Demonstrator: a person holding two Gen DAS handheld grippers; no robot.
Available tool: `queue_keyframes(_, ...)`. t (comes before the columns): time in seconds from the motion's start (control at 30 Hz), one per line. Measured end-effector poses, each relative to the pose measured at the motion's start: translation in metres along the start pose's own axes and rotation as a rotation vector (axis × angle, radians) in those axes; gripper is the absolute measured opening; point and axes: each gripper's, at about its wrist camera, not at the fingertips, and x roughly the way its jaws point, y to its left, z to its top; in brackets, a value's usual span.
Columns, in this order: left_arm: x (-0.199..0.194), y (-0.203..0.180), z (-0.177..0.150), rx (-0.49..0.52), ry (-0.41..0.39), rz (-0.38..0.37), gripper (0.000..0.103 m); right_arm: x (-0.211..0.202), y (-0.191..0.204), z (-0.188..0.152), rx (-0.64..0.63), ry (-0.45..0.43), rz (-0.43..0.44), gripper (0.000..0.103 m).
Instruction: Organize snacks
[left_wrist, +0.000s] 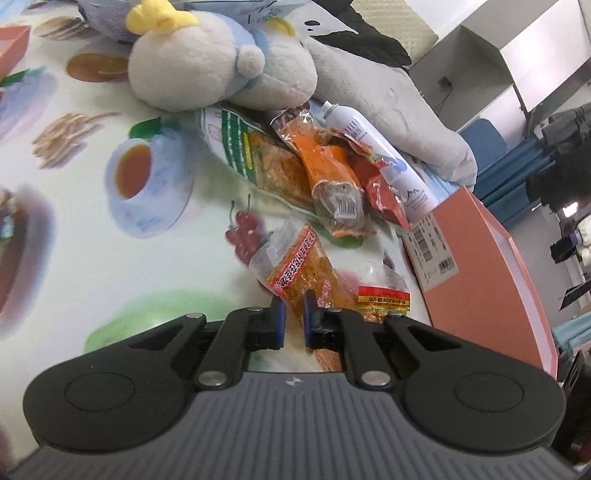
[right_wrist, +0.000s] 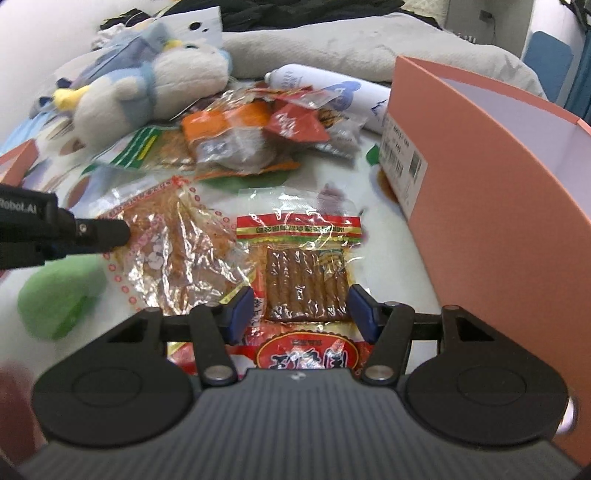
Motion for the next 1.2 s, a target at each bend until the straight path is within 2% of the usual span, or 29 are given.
queue_keyframes(0.53,-0.079,-0.011,-0.054,0.050,0.045,0.044,0.007,-0.065,0.018,-0.055,-0.043,0.072,0.090,0.059)
queue_keyframes(0.7,-0.101,-0.021,-0.073,0.056,0.039,0.061,0.007,-0.083,0.007,-0.068,0.001,0.065,0.141,0.059)
queue_keyframes(0.8,-0.109,-0.025,-0.083,0.050,0.032,0.075,0.006,-0.091,-0.001,-0.071,-0.009,0.037,0.127,0.059)
queue_keyframes(0.87,-0.115,-0.028,-0.089,0.042,0.023,0.076,0.006,-0.094,-0.007,-0.071,-0.007,0.017,0.133,0.068)
queue_keyframes(0.9,-0.118,-0.030,-0.090,0.039,0.019,0.079,0.006,-0.095,-0.010,-0.071,-0.006,0.002,0.139,0.080)
queue_keyframes(0.93,-0.120,-0.032,-0.092,0.036,0.017,0.081,0.006,-0.095,-0.011,-0.072,-0.010,-0.013,0.145,0.085)
queue_keyframes(1.03,-0.125,-0.037,-0.094,0.047,0.013,0.093,0.006,-0.090,-0.012,-0.072,-0.037,-0.009,0.152,0.085)
queue_keyframes(1.13,-0.128,-0.041,-0.093,0.056,0.018,0.098,0.006,-0.079,-0.007,-0.073,-0.066,0.023,0.187,0.085)
queue_keyframes(1.2,-0.129,-0.044,-0.090,0.070,0.016,0.098,0.005,-0.071,-0.001,-0.076,-0.100,0.048,0.179,0.085)
